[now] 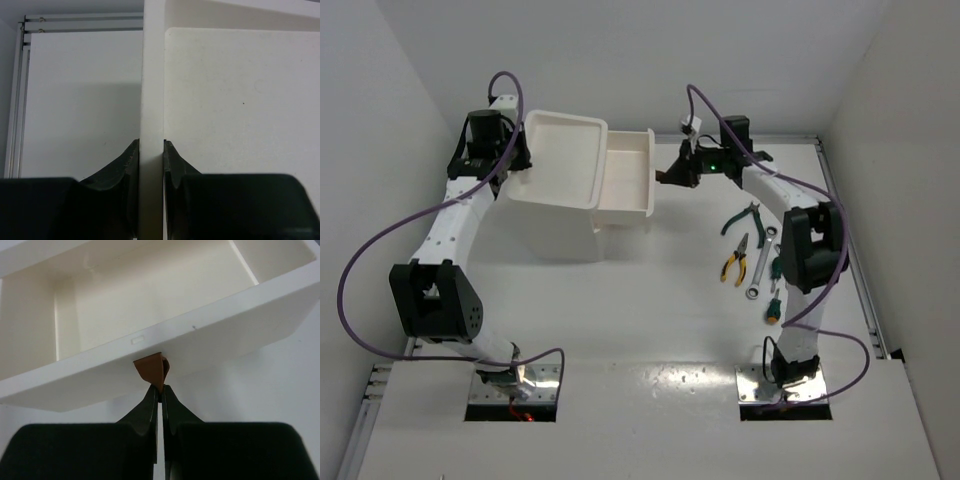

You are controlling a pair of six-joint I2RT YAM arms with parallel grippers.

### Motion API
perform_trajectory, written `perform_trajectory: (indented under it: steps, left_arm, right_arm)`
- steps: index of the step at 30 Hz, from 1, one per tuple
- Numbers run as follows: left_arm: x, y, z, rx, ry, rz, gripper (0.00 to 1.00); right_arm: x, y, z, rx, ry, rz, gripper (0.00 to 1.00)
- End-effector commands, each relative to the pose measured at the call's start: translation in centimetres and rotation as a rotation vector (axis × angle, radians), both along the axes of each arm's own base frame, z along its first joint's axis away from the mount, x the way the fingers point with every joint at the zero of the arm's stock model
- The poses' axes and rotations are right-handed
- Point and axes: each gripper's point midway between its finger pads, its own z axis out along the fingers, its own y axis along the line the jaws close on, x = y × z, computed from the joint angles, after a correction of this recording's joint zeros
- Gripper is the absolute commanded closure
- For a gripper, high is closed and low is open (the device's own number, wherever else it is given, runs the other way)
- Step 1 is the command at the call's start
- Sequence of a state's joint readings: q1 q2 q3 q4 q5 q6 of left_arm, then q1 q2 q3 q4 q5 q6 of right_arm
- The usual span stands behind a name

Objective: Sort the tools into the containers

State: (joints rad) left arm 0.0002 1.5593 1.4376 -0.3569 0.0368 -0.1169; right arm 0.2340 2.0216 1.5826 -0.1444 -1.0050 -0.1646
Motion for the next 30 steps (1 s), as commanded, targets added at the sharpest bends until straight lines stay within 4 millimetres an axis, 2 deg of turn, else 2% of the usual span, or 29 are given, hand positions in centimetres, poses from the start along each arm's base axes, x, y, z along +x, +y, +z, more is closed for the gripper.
perform_trajectory:
  steps: [1, 8, 9, 10, 11, 12, 14, 16, 20, 23, 24, 25, 26, 27, 28, 30]
  left_arm:
    - [-3.6, -1.1, -6.8, -0.075, 0.262, 0.021, 1.00]
    - [-3.6, -1.1, -6.8, -0.075, 0.262, 0.021, 1.00]
    - [-3.6, -1.1, -6.8, -0.075, 0.262, 0.021, 1.00]
    - [-3.6, -1.1, -6.8, -0.075, 0.262, 0.021, 1.00]
    - [-3.6, -1.1, -6.8, -0.075, 0.262, 0.021, 1.00]
    - [-3.6, -1.1, -6.8, -0.075, 0.262, 0.021, 1.00]
    - [-3.6, -1.1, -6.8, -0.075, 0.262, 0.021, 1.00]
    - [-3.6, -1.1, -6.8, -0.075, 0.262, 0.021, 1.00]
    - [-3.6, -1.1, -6.8, -0.075, 0.262, 0.021, 1.00]
    - [-3.6, -1.1, -6.4, -0.075, 0.252, 0.021, 1.00]
    - [-3.6, -1.1, -6.4, -0.075, 0.252, 0.021, 1.00]
    - [-3.6, -1.1, -6.4, -0.075, 0.252, 0.021, 1.00]
    - [-3.6, -1.1, -6.4, -0.075, 0.252, 0.021, 1.00]
    - [-3.6, -1.1, -6.4, -0.084, 0.253, 0.027, 1.00]
    - [-3.6, -0.9, -6.4, -0.078, 0.252, 0.035, 1.00]
    - [-3.9, -0.9, -6.4, -0.078, 0.252, 0.036, 1.00]
  right_arm:
    - [-0.4, -2.5, 3.3, 0.005, -0.110, -0.013, 1.00]
    - [-0.4, -5.7, 2.7, -0.012, -0.083, -0.080, 1.00]
    - [-0.5, -5.7, 3.2, -0.010, -0.094, -0.080, 1.00]
    - [-0.6, -5.9, 3.2, -0.017, -0.095, -0.090, 0.96]
    - [-0.3, -6.4, 3.1, -0.024, -0.096, -0.108, 0.58]
    - [-0.4, -6.5, 3.3, -0.031, -0.095, -0.118, 0.45]
    - [-0.1, -7.6, 3.2, -0.056, -0.089, -0.172, 0.34]
    - [-0.3, -9.0, 3.3, -0.069, -0.081, -0.221, 0.33]
    - [-0.9, -12.3, 3.4, -0.110, -0.043, -0.332, 0.33]
    - [-2.4, -14.4, 2.9, -0.159, 0.046, -0.396, 0.50]
    - [-3.8, -15.1, 2.2, -0.210, 0.101, -0.427, 0.62]
    - [-4.7, -15.5, 1.7, -0.237, 0.134, -0.445, 0.68]
    - [-6.4, -16.3, 0.0, -0.296, 0.207, -0.479, 0.74]
    - [-7.4, -16.3, -0.5, -0.324, 0.231, -0.485, 0.78]
    - [-8.4, -16.4, 0.1, -0.329, 0.244, -0.518, 0.83]
    - [-10.3, -17.3, -1.5, -0.367, 0.320, -0.592, 0.83]
